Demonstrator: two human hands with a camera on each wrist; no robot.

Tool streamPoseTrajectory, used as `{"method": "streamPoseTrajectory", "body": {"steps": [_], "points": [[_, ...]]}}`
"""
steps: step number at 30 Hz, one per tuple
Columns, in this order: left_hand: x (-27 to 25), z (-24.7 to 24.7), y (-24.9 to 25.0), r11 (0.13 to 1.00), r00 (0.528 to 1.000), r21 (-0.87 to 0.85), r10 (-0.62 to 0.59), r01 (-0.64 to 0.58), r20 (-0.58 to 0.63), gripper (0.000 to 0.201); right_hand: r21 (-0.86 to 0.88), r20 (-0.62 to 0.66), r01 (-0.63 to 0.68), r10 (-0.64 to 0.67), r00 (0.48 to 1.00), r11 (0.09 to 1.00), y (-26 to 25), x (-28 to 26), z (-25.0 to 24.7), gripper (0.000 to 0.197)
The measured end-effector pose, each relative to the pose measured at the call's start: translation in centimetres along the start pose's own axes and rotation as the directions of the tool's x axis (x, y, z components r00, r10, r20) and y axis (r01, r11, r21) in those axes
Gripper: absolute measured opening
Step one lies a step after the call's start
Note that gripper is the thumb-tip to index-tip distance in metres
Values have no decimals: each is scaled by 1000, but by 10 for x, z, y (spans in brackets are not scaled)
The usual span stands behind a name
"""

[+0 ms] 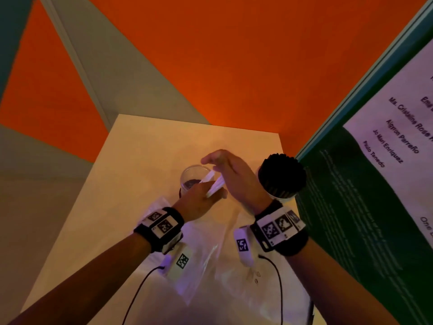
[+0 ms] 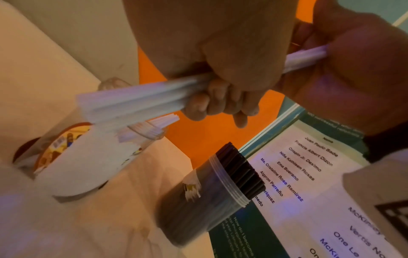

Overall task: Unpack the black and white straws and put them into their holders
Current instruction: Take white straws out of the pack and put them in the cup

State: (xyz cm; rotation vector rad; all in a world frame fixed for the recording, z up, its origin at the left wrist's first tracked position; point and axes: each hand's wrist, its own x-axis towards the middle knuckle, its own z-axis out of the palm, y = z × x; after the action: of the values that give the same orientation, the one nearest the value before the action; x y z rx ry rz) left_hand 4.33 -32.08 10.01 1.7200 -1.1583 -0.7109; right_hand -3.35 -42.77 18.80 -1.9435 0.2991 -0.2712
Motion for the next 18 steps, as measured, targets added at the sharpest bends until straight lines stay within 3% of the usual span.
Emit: {"method": "streamPoseTrajectory", "body": {"steps": [4,7,11,14,16,18], "points": [[-2,-7,-5,992,995,-102,-79,72,-62,19,172,-152,131,-105,983,976,6,6,9,24],[0,-9,-2,994,994,-106,-15,4,-104,30,195,-101,146,-128,987,970,11,2,24,12],[11,-16,-4,976,978,-218,-70,26,-197,18,381,-112,144,-109,988,913,14,2,35,31],[18,-22,2,909,963,-418,-114,2,-245,33,303,-113,169,-140,984,938,14,9,40,43],[23,-26,1,945,971,-325,-46,-34,-236,31,286,-126,186,-156,980,940,9,19,38,45],[29,-32,-6,960,976,-280,-85,26,-201,12,300,-171,229,-184,968,926,5,33,27,46]]}}
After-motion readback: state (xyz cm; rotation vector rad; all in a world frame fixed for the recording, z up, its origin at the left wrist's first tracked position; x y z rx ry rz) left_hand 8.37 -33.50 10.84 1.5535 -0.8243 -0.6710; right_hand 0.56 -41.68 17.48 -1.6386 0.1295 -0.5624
